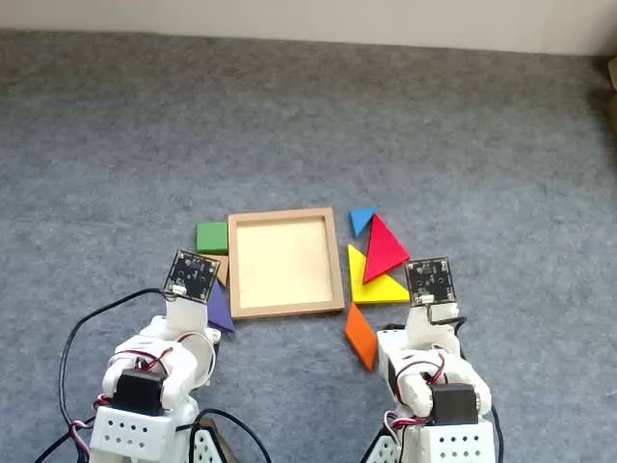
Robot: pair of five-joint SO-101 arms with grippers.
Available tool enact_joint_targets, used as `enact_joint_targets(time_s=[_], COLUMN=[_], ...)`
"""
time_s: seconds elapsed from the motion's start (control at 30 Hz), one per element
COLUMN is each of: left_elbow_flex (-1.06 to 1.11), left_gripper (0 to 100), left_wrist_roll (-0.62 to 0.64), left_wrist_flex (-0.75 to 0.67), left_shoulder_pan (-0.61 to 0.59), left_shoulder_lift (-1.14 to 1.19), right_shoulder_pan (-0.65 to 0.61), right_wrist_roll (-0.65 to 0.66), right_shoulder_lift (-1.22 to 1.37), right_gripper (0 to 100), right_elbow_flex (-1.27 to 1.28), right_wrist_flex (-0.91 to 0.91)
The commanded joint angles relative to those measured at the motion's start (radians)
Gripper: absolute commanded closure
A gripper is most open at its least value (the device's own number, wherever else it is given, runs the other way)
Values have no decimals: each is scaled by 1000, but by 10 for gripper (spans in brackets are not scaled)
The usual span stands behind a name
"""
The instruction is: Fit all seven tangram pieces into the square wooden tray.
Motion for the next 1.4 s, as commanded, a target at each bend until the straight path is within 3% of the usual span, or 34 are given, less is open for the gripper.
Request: enact_joint_targets(time_s=[0.0, 0.9, 1.27, 1.37], left_elbow_flex=[19, 19, 19, 19], left_gripper=[990, 990, 990, 990], left_wrist_roll=[-6, -6, -6, -6], left_wrist_flex=[5, 5, 5, 5], left_shoulder_pan=[-4, -4, -4, -4], left_shoulder_lift=[-42, -42, -42, -42], right_shoulder_pan=[12, 13, 70, 68], right_wrist_roll=[-3, -3, -17, -97], right_shoulder_lift=[-10, -10, 5, 74], right_gripper=[993, 993, 994, 994], right_elbow_flex=[105, 101, -318, -409], right_wrist_flex=[4, -13, -84, -91])
